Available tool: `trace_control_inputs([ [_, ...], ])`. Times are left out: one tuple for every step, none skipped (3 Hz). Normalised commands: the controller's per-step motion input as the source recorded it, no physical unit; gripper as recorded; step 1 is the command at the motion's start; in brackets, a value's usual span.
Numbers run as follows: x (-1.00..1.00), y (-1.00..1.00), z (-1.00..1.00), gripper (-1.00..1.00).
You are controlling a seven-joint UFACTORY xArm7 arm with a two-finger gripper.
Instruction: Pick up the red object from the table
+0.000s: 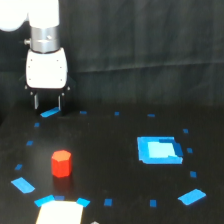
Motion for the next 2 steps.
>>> trace_control_inputs([
  [0.17, -1.00, -0.11, 1.00],
  [0.36, -1.00, -0.14, 0.73],
])
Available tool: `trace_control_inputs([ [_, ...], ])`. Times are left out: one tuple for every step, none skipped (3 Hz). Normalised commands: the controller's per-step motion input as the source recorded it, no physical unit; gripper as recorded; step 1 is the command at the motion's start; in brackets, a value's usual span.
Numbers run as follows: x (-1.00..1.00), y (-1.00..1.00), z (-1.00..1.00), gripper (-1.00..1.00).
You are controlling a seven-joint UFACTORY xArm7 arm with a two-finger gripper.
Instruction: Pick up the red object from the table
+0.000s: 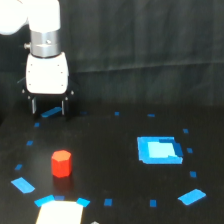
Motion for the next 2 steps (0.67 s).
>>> trace_control_inputs([
  [0.81, -1.00, -1.00, 1.00],
  [0.56, -1.00, -1.00, 1.00],
])
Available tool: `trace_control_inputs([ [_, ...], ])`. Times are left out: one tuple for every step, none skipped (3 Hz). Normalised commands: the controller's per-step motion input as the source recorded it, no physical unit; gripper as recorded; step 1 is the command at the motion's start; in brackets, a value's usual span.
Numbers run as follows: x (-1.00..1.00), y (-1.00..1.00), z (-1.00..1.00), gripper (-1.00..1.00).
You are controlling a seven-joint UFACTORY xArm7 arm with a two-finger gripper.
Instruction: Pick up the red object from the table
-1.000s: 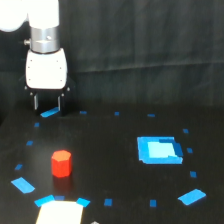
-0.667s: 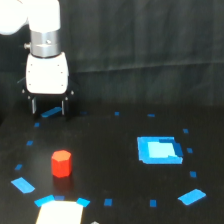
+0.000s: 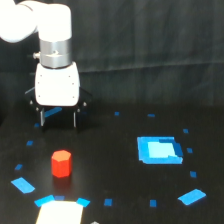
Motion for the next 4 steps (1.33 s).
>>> trace_control_inputs([
  [-0.03, -1.00, -0.72, -0.27],
  [-0.01, -0.96, -1.00, -0.69],
  [0.45, -1.00, -1.00, -0.27],
  [0.26, -1.00, -1.00, -1.00],
])
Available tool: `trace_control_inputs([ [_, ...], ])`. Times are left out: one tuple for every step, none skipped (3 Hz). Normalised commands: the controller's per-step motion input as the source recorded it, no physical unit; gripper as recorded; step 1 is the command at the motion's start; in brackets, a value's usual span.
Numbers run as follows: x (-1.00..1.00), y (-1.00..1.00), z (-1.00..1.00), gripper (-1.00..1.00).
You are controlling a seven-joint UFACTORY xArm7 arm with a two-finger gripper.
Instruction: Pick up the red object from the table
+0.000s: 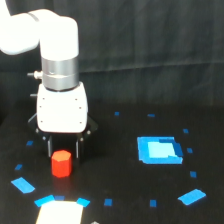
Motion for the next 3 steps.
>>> trace_control_inputs([
  [0.30, -0.65, -1.00, -1.00],
  [0.16, -0.04, 0.61, -1.00],
  [0.14, 0.80, 1.00, -1.00],
])
